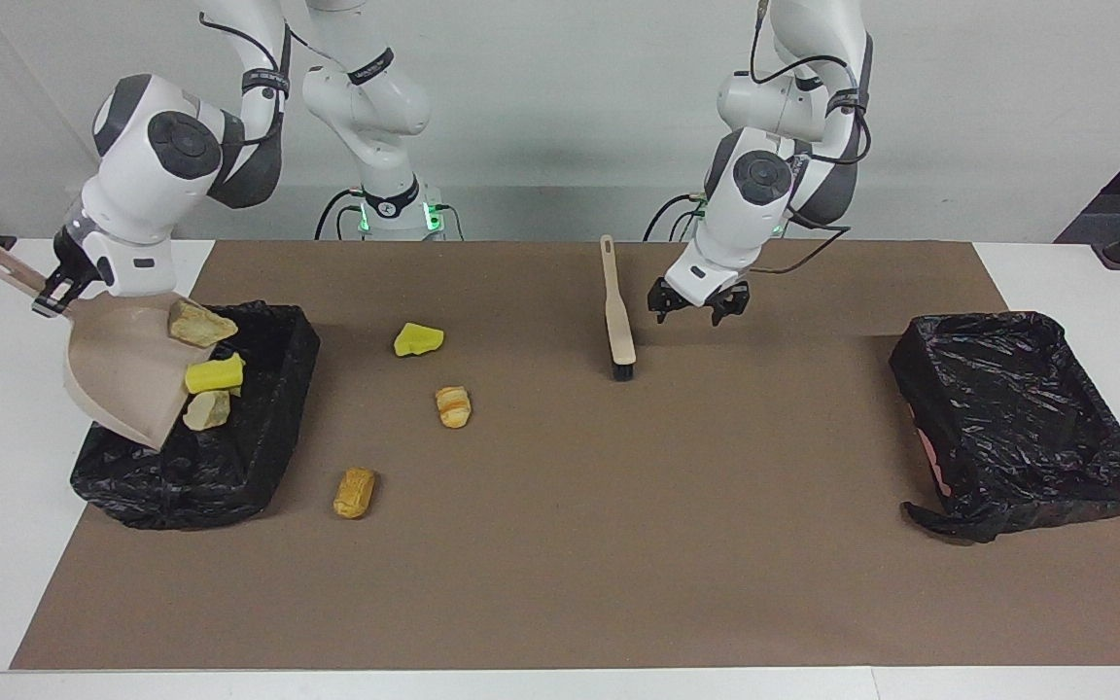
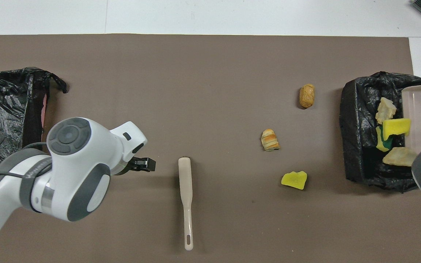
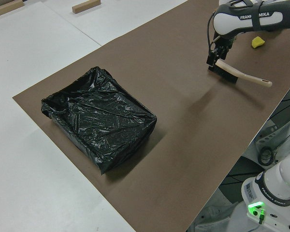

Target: Sweep and dump trash in bin

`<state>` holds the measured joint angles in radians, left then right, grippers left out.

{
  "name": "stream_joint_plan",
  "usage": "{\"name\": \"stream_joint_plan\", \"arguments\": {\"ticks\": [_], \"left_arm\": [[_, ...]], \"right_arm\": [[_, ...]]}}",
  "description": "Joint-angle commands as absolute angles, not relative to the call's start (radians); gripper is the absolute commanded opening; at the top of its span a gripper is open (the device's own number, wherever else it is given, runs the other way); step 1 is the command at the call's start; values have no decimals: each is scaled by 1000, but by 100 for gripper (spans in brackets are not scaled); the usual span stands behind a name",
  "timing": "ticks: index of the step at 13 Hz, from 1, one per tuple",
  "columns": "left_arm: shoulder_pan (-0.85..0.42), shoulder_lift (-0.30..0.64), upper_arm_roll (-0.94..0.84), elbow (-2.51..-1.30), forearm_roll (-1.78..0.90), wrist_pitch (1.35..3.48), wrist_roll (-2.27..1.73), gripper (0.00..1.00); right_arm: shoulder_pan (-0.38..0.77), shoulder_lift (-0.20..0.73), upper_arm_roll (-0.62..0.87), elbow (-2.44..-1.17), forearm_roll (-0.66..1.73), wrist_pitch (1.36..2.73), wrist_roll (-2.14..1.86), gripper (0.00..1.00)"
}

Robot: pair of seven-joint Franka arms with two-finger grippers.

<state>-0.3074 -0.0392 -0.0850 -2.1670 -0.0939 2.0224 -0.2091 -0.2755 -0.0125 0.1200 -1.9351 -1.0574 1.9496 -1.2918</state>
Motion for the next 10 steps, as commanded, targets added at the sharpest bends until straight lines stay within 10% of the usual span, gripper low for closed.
{"name": "stream_joint_plan", "arguments": {"ticks": [1,10], "left_arm": [[-174,-95,-95,-2131,-77,1916,-41,100],[-41,-75,-94,-1787,2,1618,95,100]], "right_arm": [[-235,-28,120,-1936,-1150,1895,-1270,0],[-186,-5,130,-1815,-1143,1832,-1272,0]]}}
